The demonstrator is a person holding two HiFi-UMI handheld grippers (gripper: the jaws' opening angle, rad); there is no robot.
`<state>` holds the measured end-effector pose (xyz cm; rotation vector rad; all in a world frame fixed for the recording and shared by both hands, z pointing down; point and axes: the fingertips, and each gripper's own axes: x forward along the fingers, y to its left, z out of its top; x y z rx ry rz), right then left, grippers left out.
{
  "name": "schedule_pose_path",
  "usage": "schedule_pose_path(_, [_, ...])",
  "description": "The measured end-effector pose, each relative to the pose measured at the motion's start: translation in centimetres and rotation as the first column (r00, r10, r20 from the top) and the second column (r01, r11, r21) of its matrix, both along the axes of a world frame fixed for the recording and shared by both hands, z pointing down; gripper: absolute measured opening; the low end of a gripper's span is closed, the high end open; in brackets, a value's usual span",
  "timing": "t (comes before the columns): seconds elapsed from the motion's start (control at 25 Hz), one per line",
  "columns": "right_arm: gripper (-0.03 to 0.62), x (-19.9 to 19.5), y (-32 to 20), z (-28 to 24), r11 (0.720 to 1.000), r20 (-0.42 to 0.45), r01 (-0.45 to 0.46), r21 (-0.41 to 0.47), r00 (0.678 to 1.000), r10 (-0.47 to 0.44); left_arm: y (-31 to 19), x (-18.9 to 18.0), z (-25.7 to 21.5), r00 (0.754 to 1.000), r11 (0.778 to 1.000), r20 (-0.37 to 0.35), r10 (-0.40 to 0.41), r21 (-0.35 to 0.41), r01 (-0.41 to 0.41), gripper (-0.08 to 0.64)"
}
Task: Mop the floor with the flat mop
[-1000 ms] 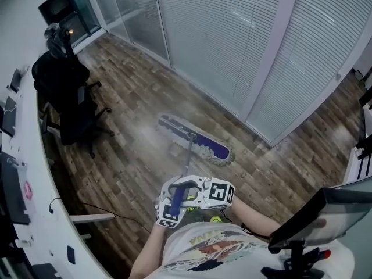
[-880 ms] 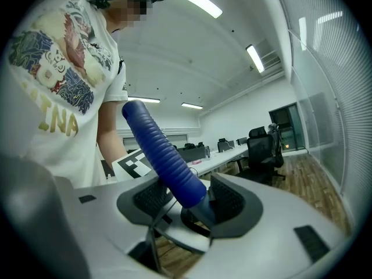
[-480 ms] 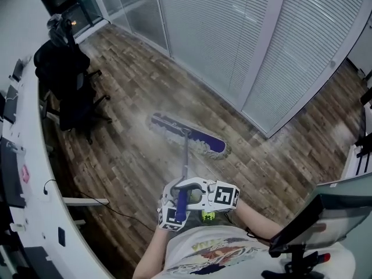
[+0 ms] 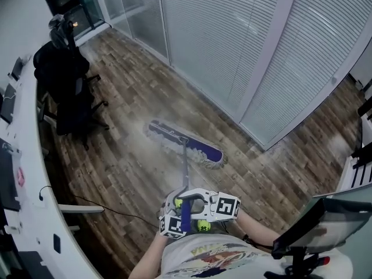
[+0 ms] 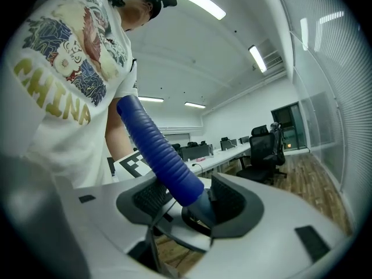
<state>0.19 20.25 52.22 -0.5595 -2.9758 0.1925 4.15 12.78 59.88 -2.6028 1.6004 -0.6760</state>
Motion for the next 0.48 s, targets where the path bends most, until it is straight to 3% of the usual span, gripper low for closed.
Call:
schedule_pose_path(0.24, [0.229, -4.3, -5.3, -1.1, 1.000, 0.005, -0.022, -0.009, 1.000, 0.022, -5.2, -4.1, -0.9, 0.998, 1.000, -0.049, 0.028, 0.004, -0.028, 0.110])
schedule_pose_path(0.48, [0.229, -8.7, -10.0, -1.2, 0.997, 0.002, -0.073, -0.028, 0.997, 0.073, -9.7, -8.1, -1.0, 0.996, 0.997, -0.053, 0.076, 0.003, -0.076, 0.110])
